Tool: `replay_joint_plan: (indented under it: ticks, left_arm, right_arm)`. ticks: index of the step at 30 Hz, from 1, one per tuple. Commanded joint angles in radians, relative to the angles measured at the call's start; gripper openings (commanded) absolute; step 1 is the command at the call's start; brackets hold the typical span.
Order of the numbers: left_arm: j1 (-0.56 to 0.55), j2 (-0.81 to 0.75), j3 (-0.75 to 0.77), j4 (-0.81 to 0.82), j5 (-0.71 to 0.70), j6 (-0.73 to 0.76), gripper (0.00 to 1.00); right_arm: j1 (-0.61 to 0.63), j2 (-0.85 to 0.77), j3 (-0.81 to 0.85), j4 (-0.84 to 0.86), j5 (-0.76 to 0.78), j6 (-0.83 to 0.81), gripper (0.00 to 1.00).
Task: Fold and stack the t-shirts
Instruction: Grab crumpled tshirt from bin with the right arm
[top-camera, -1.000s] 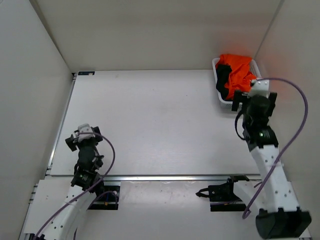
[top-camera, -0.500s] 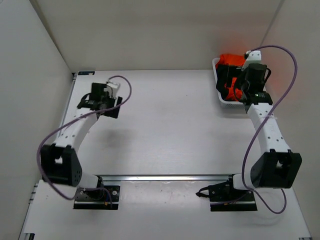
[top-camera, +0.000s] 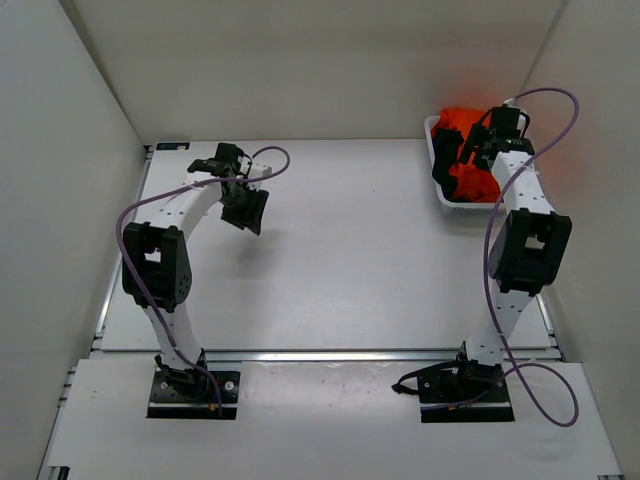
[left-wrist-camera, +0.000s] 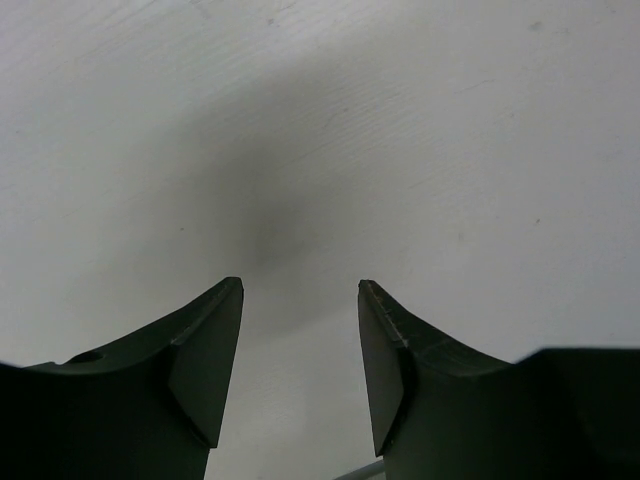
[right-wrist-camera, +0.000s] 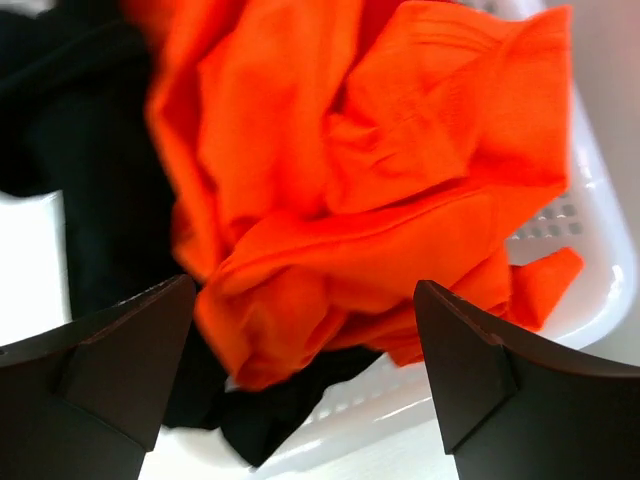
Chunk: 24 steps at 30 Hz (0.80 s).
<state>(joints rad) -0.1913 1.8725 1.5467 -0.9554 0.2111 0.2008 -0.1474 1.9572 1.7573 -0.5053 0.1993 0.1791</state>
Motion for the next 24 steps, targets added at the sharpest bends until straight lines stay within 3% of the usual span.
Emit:
replay_joint_plan:
  ticks: [1,7,12,15,21,24]
  left_arm:
    - [-0.014,-0.053,-0.008,0.035,0.056,-0.034,0.61]
    - [-0.033,-0.062,-0.04,0.032,-0.012,-0.015,0.59]
    - [-0.033,-0.078,-0.036,0.038,-0.036,-0.011,0.6]
    - [-0.04,-0.084,-0.053,0.043,-0.055,-0.001,0.58]
    - [-0.042,-0.099,-0.066,0.043,-0.076,0.006,0.58]
    - [-0.043,-0.099,-0.071,0.041,-0.085,0.006,0.58]
  right_arm:
    - [-0.017,0.031,0.128,-0.058,0.084,0.039,0.87]
    - [-0.029,0.134,0.232,-0.073,0.068,0.042,0.8]
    - [-0.001,0.146,0.209,-0.076,0.057,0.04,0.79]
    - [0.0,0.172,0.202,-0.087,0.046,0.046,0.72]
    - [-0.015,0.187,0.208,-0.09,-0.003,0.065,0.39]
    - [-0.017,0.206,0.228,-0.116,-0.026,0.075,0.09]
